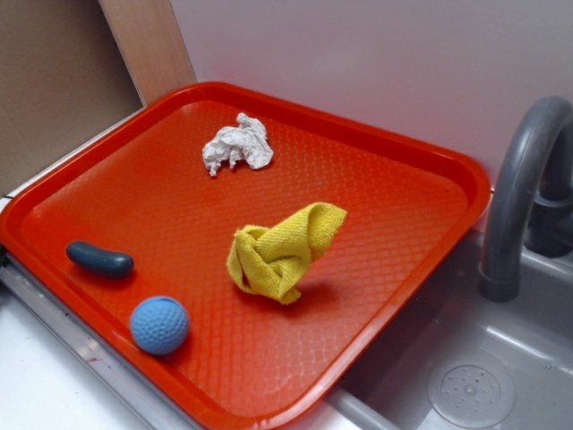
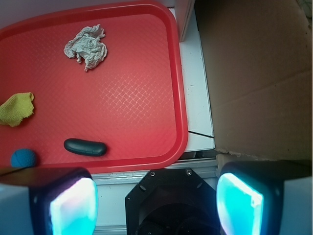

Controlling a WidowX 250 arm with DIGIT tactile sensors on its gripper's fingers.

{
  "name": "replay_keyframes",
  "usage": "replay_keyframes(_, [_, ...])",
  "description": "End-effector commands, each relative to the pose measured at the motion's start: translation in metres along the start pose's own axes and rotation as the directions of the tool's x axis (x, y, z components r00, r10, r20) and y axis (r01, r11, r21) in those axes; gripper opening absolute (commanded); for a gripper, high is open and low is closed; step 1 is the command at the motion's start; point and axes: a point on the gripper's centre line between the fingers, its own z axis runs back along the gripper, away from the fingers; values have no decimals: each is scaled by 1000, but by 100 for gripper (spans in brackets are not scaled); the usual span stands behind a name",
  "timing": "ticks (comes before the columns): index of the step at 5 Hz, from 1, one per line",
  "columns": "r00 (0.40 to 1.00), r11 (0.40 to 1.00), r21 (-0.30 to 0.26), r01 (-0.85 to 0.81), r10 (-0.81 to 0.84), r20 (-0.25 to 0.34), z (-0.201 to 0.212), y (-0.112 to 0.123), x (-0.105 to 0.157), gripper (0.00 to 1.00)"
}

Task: Grab the yellow cloth.

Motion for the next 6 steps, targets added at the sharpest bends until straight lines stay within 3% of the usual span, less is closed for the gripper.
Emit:
replay_keyframes(1, [1000, 1000, 0, 0, 0, 0, 0, 0, 0, 100])
replay_keyframes(2, [974, 976, -42, 215, -211, 79, -13, -24, 9, 100])
replay_keyframes(3, [933, 939, -12, 344, -340, 117, -26, -53, 18, 100])
replay_keyframes(4, [864, 871, -31, 490, -481, 148, -35, -84, 25, 100])
replay_keyframes(5, [726, 716, -149, 682, -639, 254, -54, -125, 34, 100])
replay_keyframes(6, [595, 555, -214, 804, -753, 283, -77, -162, 41, 100])
